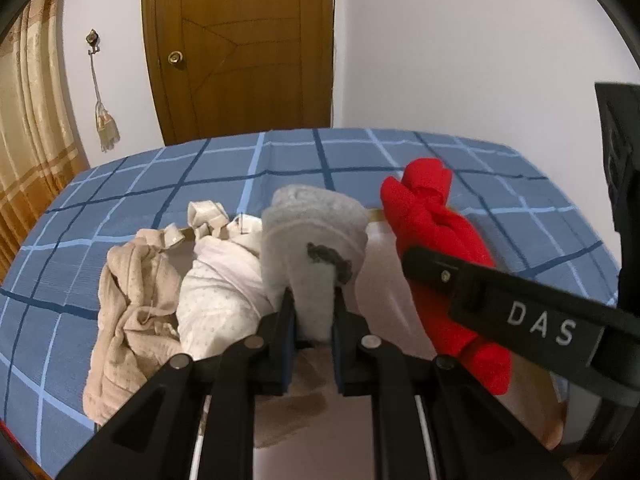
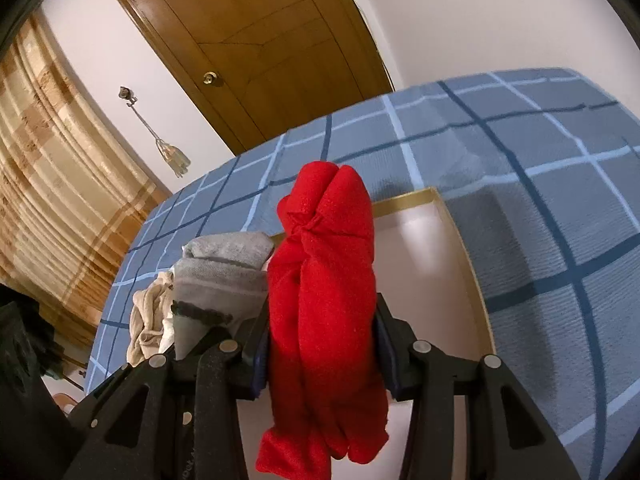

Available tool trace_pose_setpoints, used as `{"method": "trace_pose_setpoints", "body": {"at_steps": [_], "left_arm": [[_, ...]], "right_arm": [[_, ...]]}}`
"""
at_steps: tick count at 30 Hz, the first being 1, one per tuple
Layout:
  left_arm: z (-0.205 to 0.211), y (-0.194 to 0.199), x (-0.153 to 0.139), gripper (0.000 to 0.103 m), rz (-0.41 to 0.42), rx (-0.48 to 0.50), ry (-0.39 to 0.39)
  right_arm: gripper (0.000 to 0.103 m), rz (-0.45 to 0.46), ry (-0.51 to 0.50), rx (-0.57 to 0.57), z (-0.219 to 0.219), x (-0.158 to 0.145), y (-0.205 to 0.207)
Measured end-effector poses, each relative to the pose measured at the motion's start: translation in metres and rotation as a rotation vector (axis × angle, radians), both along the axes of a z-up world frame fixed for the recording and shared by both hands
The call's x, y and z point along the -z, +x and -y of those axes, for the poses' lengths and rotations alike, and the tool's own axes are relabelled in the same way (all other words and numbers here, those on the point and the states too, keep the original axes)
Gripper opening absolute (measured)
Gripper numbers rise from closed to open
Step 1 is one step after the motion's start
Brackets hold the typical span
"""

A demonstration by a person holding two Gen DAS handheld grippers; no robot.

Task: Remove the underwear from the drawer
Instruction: 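Carry both socks over the white tray and lower them beside the underwear, then open both tools to release the socks into the tray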

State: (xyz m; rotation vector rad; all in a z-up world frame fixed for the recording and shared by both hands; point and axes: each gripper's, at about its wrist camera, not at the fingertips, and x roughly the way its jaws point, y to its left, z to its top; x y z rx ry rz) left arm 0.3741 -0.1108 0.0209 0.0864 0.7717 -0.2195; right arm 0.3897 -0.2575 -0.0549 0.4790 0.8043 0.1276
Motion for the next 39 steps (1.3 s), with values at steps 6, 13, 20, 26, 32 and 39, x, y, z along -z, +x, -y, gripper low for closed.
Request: {"method": "trace_pose_setpoints", "body": {"at_steps": [6,13,20,26,32,39], "left_arm": [[0.006,0.004,0.01,0.013,-0.022,-0.002,0.026],[0.009,0.012,0.018,0.019,-0.074,0.0,0.029],[0.021,0.006,0.018,0.065,-0.066,0.045,0.048],[0.022,-0.013,0.004,0.091,0.021,0.016,0.089],[0.008,-0.042,-0.018,0.101,0.116,-0.038,0.071],[-0.007,-0.076,-0.022,0.101,0.134,-0.019,0.025]], "right_arm": [[0.047,-0.052,0.035,-0.028,-0.003,0.017,0.015],[0.05,-0.061,0.083,-0.047,-0.005,0.025,0.019],[0.065,-0.07,0.141,-0.056,-0.001,0.024,0.02],[0.075,0.008,0.173,-0.03,0.014,0.013,0.006],[0.075,0.123,0.212,0.015,0.025,-0.008,-0.032],[0.075,0.236,0.201,0.054,0.02,-0.026,-0.088]]}}
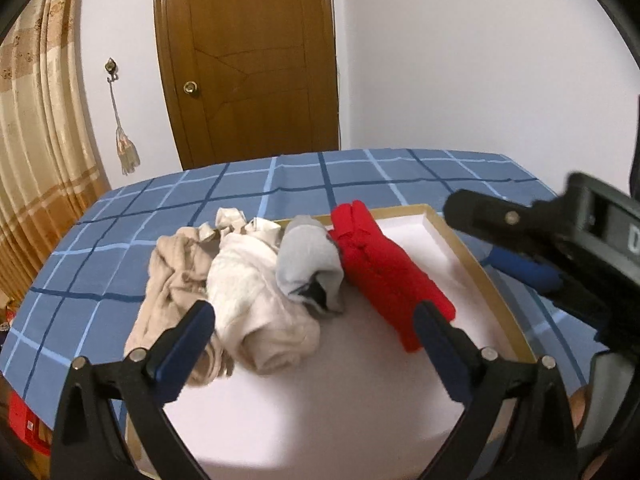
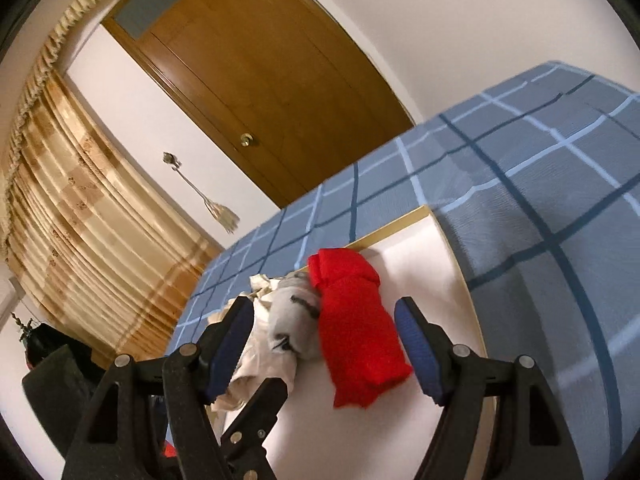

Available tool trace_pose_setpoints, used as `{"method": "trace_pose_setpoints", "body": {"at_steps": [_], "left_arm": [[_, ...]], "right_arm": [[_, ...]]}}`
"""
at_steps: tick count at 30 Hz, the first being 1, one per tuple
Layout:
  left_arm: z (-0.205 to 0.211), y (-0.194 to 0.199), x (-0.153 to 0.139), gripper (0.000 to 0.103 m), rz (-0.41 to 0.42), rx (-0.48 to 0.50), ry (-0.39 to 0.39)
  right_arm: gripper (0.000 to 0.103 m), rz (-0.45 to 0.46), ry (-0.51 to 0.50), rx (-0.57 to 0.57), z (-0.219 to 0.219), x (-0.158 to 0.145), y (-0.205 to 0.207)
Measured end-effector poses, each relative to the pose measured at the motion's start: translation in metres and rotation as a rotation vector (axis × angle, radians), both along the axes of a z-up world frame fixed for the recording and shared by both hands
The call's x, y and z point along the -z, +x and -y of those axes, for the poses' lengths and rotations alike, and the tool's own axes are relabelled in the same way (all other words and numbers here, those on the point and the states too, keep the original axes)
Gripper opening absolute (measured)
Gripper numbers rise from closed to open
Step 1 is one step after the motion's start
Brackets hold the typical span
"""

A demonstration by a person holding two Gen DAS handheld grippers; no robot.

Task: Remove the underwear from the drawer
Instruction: 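Open both tools to release the socks into the tray, then withdraw both tools from the tray back toward the open drawer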

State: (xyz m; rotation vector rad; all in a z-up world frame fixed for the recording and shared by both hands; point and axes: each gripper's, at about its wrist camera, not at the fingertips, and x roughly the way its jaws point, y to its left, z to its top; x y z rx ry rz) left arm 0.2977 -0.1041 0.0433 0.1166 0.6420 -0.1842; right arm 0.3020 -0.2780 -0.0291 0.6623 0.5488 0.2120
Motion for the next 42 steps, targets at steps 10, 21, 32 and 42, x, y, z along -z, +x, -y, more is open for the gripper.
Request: {"method": "trace_pose_setpoints", "body": {"at_steps": [10,21,32,42], "left_arm": [[-0.012,-0.052,0.004,0.101,0.049,0.024,0.022],[-0.029,-0.087,0.013,0.101,0.041,0.003,0.012],[-0.035,-0.116,0.027,0.101,0.03,0.019,0.013],[-0.044,-0.137,0.041,0.101,0.016,0.016,0.016]], "right_arm": [[0.075,0.065,-0.049,0.039,-0.012,0.001,-0.078],[0.075,0.07,-0.071,0.06,-0.022,0.012,-0.119],[0.075,0.088,-0.118,0.059,-0.032,0.016,-0.155],[0.075,0.068,-0.115,0.028,-0.04,0.03,-0.178]]}}
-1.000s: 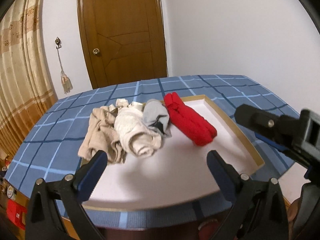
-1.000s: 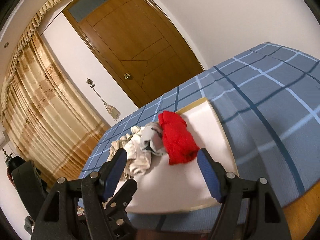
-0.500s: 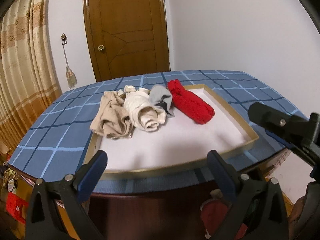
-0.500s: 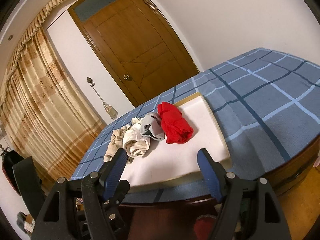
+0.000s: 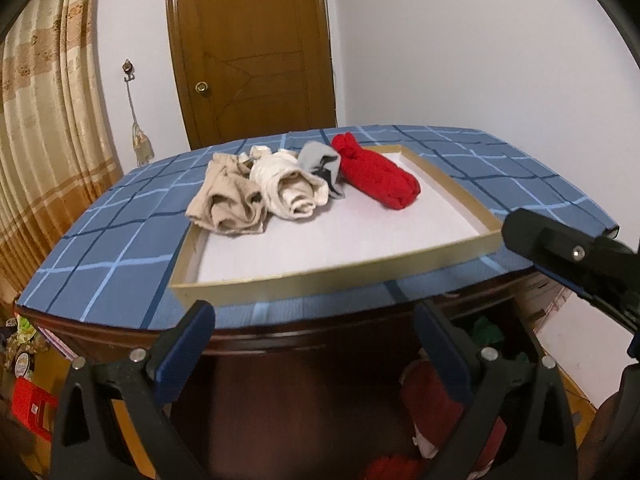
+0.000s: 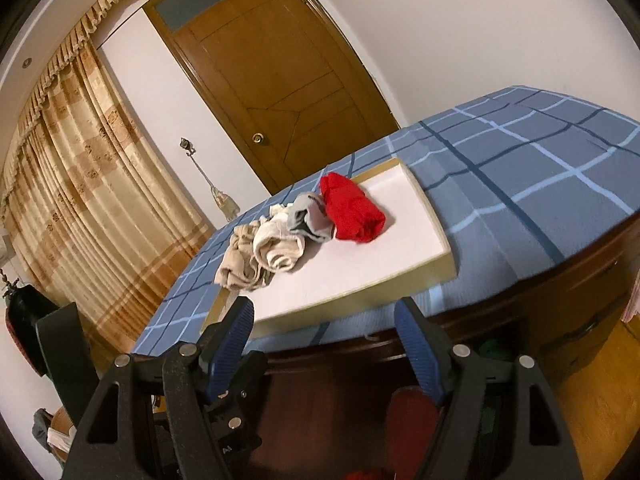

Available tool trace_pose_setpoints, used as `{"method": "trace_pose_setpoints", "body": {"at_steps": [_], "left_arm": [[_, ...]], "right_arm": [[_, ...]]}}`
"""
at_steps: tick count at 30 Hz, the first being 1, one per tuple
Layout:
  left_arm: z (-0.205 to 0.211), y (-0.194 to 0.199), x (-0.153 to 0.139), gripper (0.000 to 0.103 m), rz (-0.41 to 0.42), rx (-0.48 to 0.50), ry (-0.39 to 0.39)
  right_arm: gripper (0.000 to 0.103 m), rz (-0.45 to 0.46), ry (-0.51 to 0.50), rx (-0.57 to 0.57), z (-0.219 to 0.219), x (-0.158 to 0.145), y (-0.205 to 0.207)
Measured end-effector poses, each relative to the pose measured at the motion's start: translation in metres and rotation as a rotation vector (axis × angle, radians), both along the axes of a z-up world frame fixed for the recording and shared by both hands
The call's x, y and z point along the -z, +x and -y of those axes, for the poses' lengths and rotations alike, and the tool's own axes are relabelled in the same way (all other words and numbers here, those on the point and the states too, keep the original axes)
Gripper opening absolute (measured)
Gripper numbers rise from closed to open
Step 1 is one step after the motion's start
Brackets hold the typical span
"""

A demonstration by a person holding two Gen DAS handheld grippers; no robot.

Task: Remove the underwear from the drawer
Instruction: 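Withdraw both tools from the tray back toward the open drawer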

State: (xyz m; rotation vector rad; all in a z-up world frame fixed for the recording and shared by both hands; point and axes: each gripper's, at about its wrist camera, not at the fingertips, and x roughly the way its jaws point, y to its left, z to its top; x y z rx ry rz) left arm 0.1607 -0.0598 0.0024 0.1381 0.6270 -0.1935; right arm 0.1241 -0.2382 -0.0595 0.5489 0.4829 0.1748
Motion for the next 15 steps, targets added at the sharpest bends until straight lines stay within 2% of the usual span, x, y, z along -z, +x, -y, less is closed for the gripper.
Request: {"method": "trace_pose_setpoints", "body": {"at_steps": [15], "left_arm": [[-0.013,-0.023,0.018,0.101,-0.01,-0.005,0.021]], "right_arm": [[0.075,-0.029,-0.059,-0.007,-0.014,0.017,-0.031]]}}
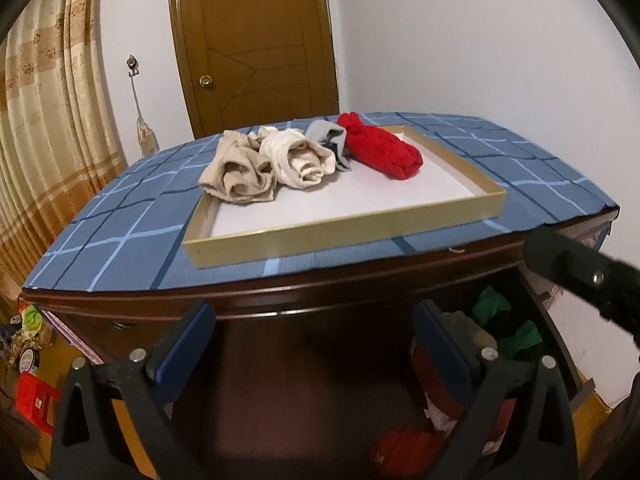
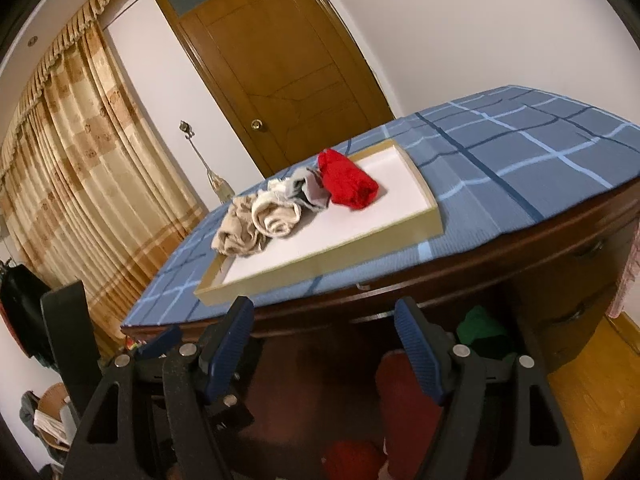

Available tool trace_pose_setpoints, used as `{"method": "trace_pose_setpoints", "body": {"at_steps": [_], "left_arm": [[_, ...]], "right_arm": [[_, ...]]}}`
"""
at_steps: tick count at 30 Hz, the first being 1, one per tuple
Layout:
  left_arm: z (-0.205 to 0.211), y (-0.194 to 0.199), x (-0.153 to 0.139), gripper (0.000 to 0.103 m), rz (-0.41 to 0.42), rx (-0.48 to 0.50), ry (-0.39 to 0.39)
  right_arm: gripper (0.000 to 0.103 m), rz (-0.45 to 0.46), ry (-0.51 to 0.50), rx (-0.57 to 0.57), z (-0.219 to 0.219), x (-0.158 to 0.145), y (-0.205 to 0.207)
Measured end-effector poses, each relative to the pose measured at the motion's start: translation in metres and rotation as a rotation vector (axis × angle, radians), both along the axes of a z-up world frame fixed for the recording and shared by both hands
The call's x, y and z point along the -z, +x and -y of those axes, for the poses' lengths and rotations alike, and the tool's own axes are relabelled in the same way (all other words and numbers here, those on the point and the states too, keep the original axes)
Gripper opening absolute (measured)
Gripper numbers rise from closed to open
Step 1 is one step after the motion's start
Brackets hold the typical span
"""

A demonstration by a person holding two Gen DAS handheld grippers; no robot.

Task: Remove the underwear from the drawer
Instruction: 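Withdraw both tools from the tray back toward the open drawer, then reach into the drawer and grasp the dark red rolled item with the right tool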

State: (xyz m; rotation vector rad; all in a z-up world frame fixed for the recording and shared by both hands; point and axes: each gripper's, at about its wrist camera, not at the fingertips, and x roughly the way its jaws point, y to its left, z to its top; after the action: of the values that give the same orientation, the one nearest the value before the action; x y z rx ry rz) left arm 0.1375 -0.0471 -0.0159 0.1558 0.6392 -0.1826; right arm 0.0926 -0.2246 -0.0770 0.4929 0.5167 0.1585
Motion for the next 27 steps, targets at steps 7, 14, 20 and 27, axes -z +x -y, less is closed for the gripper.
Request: {"method": "trace_pose_setpoints", "body": {"at_steps": [7,14,20,27], "left_arm": [[-0.003,-0.011,0.01,0.101,-0.004,0.006,0.007],[-0.006,-0.017,0.023,0.101,-0.028,0.011,0.008],[-0.012,-0.019,0.037,0.101,-0.06,0.007,0.019],[-0.022,-0.02,0.054,0.101,-0.109,0.0,0.027]], "right_arm": [[0.075,-0.024,-0.018,0.017,0.003,0.016,-0.014],[0.075,-0.065,-0.032,0.012,0.005,0.033,-0.023],[0.075,-0.109,-0.048,-0.004,0.004,0.049,-0.028],[0.075,-0.166,-0.079,-0.013,0.007,0.062,-0.035]]}}
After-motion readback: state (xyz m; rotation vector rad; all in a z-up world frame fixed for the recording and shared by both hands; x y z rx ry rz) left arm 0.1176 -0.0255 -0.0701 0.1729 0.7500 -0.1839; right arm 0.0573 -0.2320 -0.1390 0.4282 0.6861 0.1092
